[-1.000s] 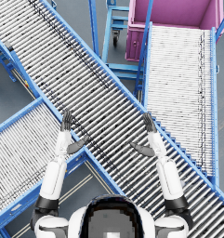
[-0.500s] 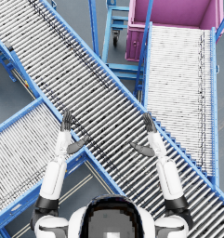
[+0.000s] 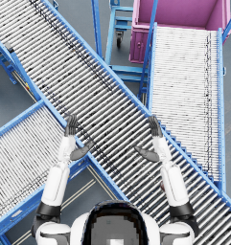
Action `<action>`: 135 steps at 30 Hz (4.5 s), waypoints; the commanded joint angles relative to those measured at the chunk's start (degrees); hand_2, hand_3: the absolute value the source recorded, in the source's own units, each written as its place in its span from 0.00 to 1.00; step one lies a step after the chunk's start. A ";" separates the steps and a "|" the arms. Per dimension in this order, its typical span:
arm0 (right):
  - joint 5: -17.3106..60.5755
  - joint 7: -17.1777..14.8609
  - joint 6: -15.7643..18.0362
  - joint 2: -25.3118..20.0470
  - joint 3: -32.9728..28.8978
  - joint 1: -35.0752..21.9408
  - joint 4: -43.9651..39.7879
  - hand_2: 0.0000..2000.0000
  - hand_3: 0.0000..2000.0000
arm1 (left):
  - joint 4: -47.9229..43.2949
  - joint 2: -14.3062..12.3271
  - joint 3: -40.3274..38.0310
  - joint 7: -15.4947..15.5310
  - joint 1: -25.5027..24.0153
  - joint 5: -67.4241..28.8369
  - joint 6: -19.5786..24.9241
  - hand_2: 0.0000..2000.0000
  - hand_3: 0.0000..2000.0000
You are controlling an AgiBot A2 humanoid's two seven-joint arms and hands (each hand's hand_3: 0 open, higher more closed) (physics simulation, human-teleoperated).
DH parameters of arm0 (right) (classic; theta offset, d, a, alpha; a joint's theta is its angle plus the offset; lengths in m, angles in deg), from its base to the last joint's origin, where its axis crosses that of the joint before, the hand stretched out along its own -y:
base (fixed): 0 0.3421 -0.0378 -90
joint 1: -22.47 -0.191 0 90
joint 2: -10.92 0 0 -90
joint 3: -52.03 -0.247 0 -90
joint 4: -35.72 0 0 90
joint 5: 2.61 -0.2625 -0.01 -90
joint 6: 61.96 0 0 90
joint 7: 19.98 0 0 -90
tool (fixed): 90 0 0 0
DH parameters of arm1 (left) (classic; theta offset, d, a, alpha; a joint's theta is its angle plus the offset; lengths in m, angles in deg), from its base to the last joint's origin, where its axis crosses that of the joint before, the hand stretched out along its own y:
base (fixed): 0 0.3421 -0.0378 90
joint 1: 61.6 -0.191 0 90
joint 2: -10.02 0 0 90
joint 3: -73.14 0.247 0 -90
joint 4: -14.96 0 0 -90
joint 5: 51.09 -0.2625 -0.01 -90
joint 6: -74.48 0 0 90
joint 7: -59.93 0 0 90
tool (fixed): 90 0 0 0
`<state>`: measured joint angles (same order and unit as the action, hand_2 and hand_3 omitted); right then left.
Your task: Pick up the oil and place it on the left assembly line, put the cola on the right, and keep Sprite still
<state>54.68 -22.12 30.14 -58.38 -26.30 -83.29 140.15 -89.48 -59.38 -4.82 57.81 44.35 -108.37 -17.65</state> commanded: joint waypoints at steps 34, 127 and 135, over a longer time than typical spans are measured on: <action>31.92 2.13 -2.10 -4.90 -18.73 -8.61 7.00 0.00 0.00 | -5.49 -3.08 -22.35 2.12 11.08 -31.87 2.13 0.00 0.00; 23.05 2.32 -2.20 -15.60 6.81 -8.58 -50.49 0.00 0.00 | -3.90 -7.07 -18.64 2.12 6.47 -23.01 2.13 0.00 0.00; 23.14 2.78 -4.81 -16.89 11.14 -11.95 -55.38 1.00 1.00 | -3.74 -7.24 -19.99 2.12 6.94 -23.00 2.13 0.00 0.00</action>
<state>77.82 -19.30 24.61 -74.89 -16.53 -94.41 86.50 -92.94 -66.77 -24.36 59.93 50.69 -131.37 -15.52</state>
